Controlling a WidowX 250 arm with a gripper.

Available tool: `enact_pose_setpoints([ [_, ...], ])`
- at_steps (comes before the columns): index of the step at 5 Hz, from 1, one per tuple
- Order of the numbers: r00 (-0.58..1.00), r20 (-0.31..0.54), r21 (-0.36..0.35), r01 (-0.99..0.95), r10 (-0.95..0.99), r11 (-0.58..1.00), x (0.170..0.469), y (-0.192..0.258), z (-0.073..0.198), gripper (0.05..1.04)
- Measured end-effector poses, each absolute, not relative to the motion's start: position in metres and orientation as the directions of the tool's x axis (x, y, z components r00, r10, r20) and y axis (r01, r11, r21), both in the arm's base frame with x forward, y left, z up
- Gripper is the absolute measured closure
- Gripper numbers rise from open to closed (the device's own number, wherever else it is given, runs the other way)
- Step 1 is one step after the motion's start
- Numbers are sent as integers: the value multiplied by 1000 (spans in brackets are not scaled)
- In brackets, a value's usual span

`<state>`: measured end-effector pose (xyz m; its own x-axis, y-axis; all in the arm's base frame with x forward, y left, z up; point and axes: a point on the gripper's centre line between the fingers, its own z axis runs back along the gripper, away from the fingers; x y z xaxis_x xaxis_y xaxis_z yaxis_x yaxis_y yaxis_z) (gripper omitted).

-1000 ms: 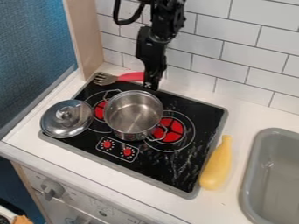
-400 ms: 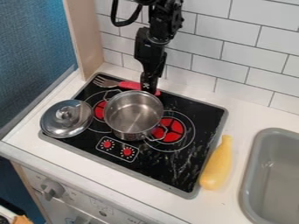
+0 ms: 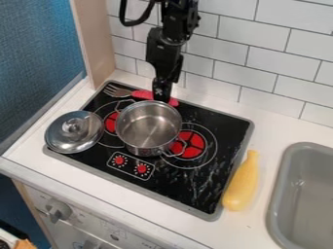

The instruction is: Removed the pink spoon away from the cooker

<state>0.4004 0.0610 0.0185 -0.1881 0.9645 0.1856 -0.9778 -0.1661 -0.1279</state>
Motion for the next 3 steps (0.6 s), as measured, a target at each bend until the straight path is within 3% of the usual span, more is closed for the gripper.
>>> enact_pose_setpoints([
  [1, -117, 255, -121, -989, 960, -88, 401, 67, 41, 83],
  [2, 47, 221, -31, -998, 974, 55, 399, 59, 54, 83],
  [3, 251, 177, 1, -967, 952, 255, 383, 51, 72, 83],
])
